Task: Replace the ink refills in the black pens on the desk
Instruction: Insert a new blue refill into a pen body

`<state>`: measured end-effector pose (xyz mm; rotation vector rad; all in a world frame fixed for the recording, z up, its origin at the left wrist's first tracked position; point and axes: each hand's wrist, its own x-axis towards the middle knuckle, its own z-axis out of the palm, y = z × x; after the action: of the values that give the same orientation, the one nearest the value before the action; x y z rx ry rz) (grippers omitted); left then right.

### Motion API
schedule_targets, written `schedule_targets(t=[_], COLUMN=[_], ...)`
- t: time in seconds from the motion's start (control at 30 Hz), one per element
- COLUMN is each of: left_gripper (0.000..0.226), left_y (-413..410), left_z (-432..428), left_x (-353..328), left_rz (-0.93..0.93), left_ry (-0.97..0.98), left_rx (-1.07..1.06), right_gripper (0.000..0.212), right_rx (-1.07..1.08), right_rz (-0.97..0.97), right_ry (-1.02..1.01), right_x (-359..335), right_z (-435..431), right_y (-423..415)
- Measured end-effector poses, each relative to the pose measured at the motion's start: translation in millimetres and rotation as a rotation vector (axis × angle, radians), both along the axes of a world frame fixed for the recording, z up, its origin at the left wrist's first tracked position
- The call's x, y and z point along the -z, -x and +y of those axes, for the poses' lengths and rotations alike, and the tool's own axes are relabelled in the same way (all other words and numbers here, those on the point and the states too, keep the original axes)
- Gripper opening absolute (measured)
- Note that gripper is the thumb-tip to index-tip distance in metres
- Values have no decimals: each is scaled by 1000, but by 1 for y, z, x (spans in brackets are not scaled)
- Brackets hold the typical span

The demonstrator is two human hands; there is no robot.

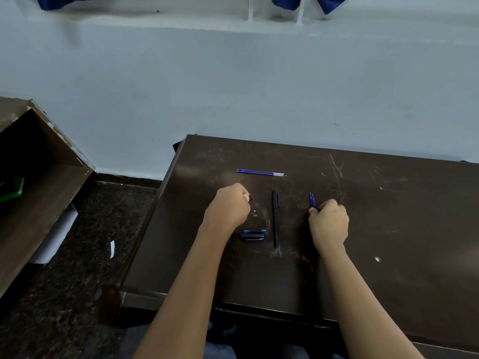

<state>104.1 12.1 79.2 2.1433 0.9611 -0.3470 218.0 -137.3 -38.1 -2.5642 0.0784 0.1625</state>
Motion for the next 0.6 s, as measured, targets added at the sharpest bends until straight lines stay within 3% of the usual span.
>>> schedule_targets(t=[0.23, 0.37, 0.53, 0.6], left_gripper=[32, 29, 30, 26], left_y=[-1, 0, 4, 4], left_z=[1, 2, 2, 3], left_x=[3, 4, 4, 1], left_rz=[2, -31, -103, -81], left_ry=[-3, -4, -2, 7], left_rx=[-6, -21, -36, -40], right_gripper=[22, 32, 23, 28], right_rx=[87, 63, 15, -51], right_rz=[205, 241, 276, 233], right_ry=[-56, -66, -64, -83], right_x=[-5, -9, -24, -40], right_z=[0, -1, -2, 3], right_y=[-15, -21, -25, -29])
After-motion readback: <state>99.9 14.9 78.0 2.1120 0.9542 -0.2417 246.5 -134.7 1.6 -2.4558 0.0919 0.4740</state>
